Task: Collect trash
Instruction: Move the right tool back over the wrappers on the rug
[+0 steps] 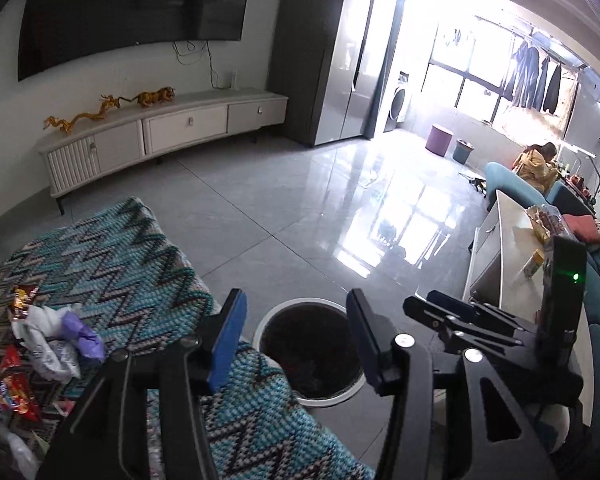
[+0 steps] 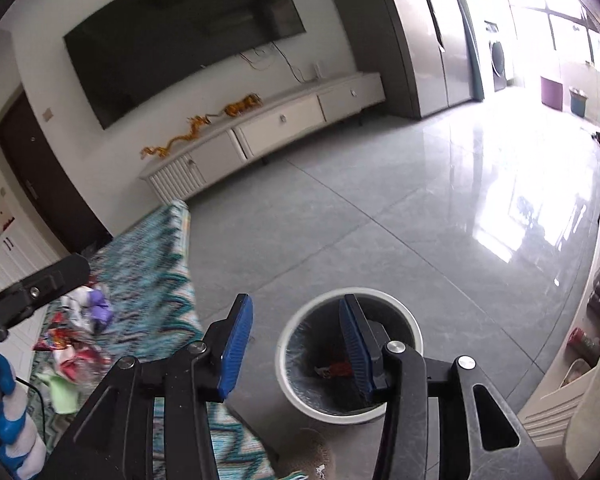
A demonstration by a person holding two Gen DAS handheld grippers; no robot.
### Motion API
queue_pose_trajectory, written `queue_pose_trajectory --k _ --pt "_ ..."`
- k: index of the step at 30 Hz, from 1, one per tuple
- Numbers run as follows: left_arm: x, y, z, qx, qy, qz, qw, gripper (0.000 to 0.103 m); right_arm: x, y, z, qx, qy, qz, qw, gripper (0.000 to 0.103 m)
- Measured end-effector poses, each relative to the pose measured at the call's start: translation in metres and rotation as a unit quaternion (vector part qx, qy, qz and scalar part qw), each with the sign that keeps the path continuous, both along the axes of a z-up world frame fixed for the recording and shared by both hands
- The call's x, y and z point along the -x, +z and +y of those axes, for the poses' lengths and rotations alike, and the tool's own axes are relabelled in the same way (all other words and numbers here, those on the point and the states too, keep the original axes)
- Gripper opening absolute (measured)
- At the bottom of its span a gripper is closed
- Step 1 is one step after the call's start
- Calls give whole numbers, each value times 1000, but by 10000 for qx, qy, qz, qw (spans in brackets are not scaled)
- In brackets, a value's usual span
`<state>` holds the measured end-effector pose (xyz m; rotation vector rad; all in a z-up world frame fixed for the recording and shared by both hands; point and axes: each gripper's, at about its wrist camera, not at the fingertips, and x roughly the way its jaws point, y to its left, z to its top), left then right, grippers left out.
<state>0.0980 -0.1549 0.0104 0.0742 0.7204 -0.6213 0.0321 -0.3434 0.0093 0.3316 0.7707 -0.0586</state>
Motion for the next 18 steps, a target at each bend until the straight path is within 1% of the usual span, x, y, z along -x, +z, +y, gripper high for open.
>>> queue_pose_trajectory --k 1,5,8,10,13,16,18 --pt "7 8 14 36 62 -102 9999 50 3 9 7 19 60 -96 9999 43" --pt "25 31 71 82 380 -304 9988 50 18 47 41 140 325 -474 9982 43" --pt "37 43 128 -31 844 -525 9950 50 28 70 66 174 566 -726 9956 43" --pt "43 46 165 -90 1160 -582 9915 50 34 84 84 157 782 -840 9933 43" --pt "51 42 214 -114 1561 -562 9861 50 36 94 111 154 1192 -910 9886 43" --pt "62 30 244 -50 1773 -338 9836 50 34 95 139 137 1565 -880 9837 43" --pt "68 20 254 -19 1855 -178 9825 50 31 93 156 161 1775 -822 9805 43"
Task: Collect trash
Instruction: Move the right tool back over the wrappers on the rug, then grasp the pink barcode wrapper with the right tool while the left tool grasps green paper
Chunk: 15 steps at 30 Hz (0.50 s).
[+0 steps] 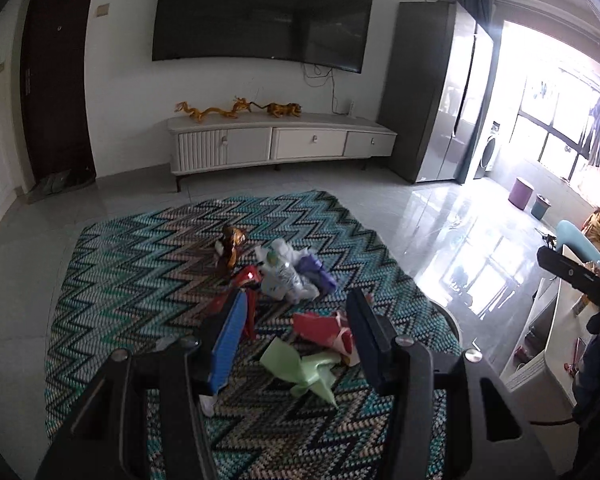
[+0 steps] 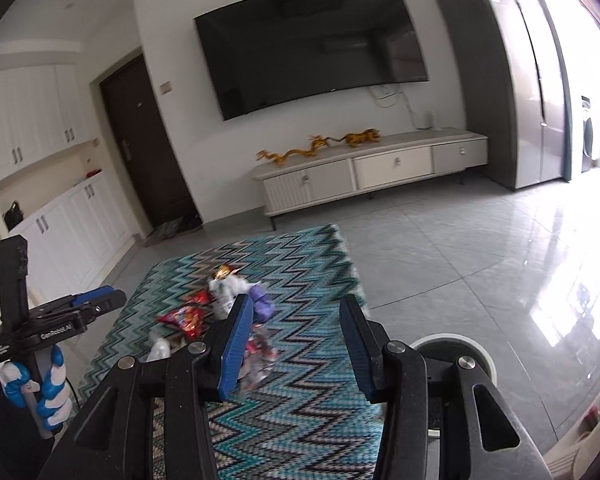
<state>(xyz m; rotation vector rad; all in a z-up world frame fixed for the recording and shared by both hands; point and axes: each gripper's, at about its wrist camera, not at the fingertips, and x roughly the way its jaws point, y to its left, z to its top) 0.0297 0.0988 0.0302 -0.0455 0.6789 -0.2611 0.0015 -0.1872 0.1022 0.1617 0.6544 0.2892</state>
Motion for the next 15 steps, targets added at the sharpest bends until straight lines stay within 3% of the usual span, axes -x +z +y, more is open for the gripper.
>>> queue_pose_trajectory --k 8,15 --pt "-6 -54 3 331 72 761 9965 50 -12 -21 36 77 458 317 9984 43" --pt "-31 -94 -8 427 85 1292 9907 50 -25 -49 37 41 575 669 9961 43"
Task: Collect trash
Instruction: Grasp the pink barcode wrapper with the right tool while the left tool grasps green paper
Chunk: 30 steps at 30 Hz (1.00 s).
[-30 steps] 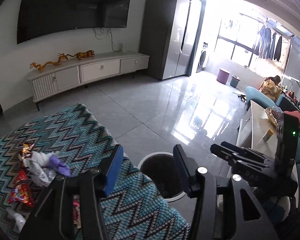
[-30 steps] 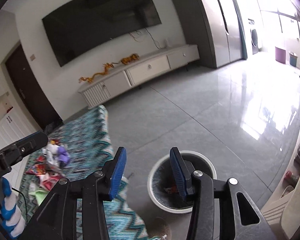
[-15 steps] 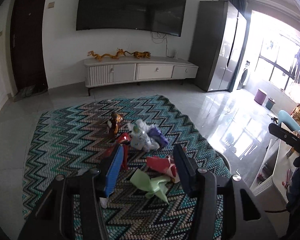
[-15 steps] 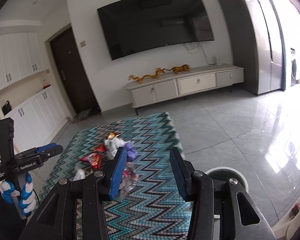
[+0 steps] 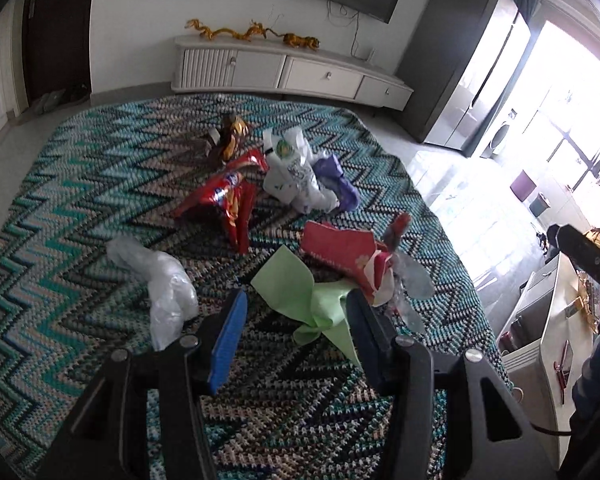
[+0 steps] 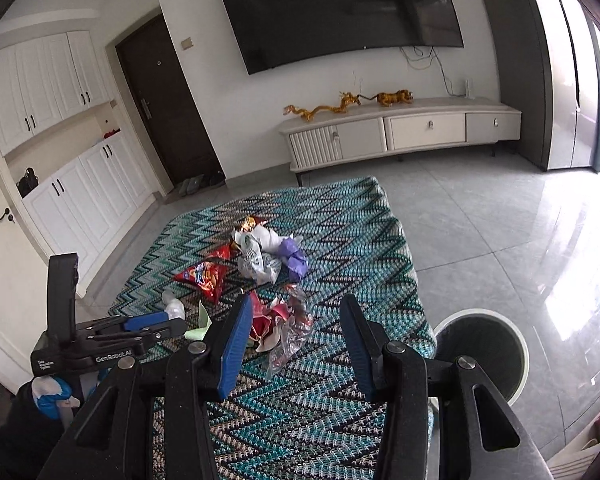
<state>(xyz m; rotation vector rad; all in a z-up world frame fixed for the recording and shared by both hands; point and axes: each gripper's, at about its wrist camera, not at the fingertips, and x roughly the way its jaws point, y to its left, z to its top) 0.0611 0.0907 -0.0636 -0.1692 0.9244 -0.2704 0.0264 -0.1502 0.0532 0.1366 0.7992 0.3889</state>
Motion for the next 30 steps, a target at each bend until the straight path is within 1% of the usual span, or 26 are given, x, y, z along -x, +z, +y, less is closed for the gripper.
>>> queue_pose_trajectory --k 7,11,18,23,25,27,29,30 --pt "-27 -27 -7 -81 96 311 9994 50 -20 -31 -1 -115 68 351 9993 43" --pt "-36 -40 -9 -89 140 429 9989 50 -30 -46 0 -139 98 519 9985 43" --pt "-33 -49 -13 -129 0 387 9992 50 -46 -70 10 -132 223 768 9967 43" --pt "-23 -53 -8 7 -97 284 9995 48 -56 -80 19 -160 340 896 9953 42" --pt "-21 -55 -6 51 -142 270 9995 37 -57 -81 26 -195 466 922 9945 41" --pt "-20 -58 -5 80 -182 287 9994 31 -58 -82 36 -253 677 931 9930 40" --pt "-18 -58 -2 186 -206 236 9993 25 -58 -82 50 -276 926 918 9911 40" --pt "-17 -57 -1 258 -230 218 9992 21 -58 -82 57 -281 1036 916 9900 40"
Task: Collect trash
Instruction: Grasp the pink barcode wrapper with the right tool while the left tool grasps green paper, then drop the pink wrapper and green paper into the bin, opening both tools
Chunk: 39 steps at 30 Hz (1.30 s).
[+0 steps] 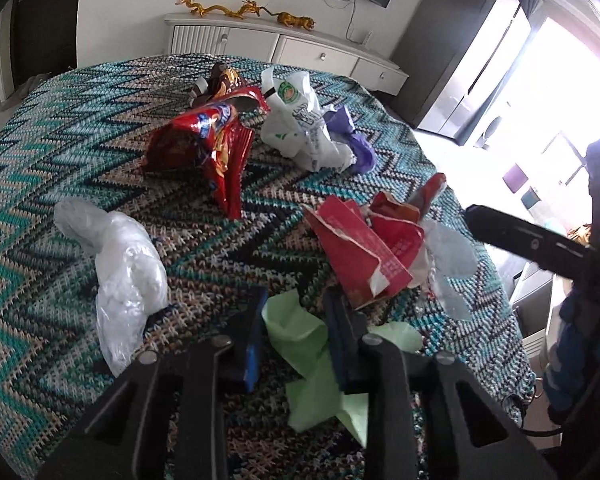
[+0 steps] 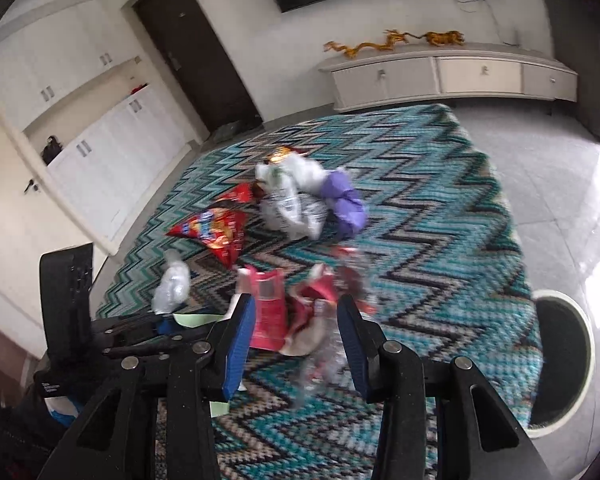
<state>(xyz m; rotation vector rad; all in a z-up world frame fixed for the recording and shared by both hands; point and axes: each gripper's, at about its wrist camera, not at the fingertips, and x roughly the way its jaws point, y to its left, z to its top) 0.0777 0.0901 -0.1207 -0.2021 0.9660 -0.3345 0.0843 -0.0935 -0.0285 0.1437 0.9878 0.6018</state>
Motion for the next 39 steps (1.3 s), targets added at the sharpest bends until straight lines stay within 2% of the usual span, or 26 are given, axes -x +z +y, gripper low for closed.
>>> queue_pose_trajectory --k 5,9,12,16,17,22,27,39 --pt "7 2 8 220 -20 -41 9997 13 -2 -7 38 36 512 84 9986 40" --pt "15 7 18 287 44 -139 9995 1 -8 -23 57 239 625 275 9974 40" --pt "18 9 26 396 137 -155 9990 1 -10 -34 65 386 639 398 9964 39" --pt "22 10 31 483 200 -165 9985 1 -10 -44 69 461 635 495 9957 12" --pt "24 11 32 514 207 -184 9983 1 -8 -44 69 460 634 482 9958 11" --pt "32 22 35 552 251 -338 9976 0 1 -32 68 238 672 326 9969 8" --pt "43 39 41 576 362 -555 9961 0 14 -8 58 -61 659 47 9978 8" --pt "61 91 33 494 381 -1018 9928 0 48 40 -6 -459 52 -467 9978 8"
